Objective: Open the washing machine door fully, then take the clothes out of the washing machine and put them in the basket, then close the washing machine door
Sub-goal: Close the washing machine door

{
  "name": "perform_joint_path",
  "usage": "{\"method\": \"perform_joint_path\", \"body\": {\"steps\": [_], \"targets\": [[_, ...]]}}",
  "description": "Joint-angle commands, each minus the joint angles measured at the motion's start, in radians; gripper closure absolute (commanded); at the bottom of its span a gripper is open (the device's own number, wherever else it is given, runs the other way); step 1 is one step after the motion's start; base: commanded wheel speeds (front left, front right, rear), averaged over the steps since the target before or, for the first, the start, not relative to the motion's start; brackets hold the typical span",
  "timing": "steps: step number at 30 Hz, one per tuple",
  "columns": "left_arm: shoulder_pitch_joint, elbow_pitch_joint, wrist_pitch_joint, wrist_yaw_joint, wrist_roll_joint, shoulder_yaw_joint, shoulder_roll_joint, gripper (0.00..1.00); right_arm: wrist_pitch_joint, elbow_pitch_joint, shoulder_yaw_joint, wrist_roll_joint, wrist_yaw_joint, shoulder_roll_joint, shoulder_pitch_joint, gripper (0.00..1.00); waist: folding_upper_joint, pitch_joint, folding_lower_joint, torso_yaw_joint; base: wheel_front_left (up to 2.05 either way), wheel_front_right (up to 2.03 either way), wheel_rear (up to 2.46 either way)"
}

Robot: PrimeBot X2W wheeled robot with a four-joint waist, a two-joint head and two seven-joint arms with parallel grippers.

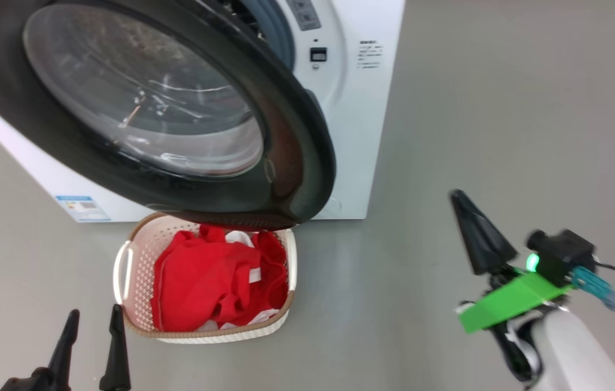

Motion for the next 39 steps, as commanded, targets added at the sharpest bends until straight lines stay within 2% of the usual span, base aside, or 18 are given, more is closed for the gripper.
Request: {"method": "perform_joint_path", "body": {"steps": [1, 11, 21, 27, 39], "targets": [[-0.041, -0.029, -0.012, -0.003, 0.010, 0.025, 0.005, 0.00, -0.007, -0.020, 0.054, 0.015, 0.002, 0.012, -0.048, 1.00, 0.0000, 0.004, 0.0000, 0.022, 0.00, 0.00, 0.00], [-0.062, -0.036, -0.012, -0.003, 0.012, 0.004, -0.007, 0.00, -0.007, 0.047, 0.232, 0.040, 0.002, 0.038, -0.174, 1.00, 0.0000, 0.035, 0.0000, 0.094, 0.00, 0.00, 0.00], [-0.098, -0.036, -0.012, -0.003, 0.007, -0.014, -0.010, 0.00, -0.007, 0.148, 0.315, 0.060, 0.002, 0.051, -0.266, 1.00, 0.0000, 0.088, 0.0000, 0.144, 0.00, 0.00, 0.00], [-0.121, -0.036, -0.012, -0.003, -0.003, -0.026, -0.011, 0.00, -0.007, 0.197, 0.321, 0.070, 0.002, 0.058, -0.326, 1.00, 0.0000, 0.121, 0.0000, 0.157, 0.00, 0.00, 0.00], [-0.167, -0.041, -0.012, -0.003, -0.010, -0.047, -0.011, 0.00, -0.007, 0.234, 0.245, 0.062, 0.002, 0.056, -0.427, 1.00, 0.0000, 0.181, 0.0000, 0.173, 0.00, 0.00, 0.00]]}}
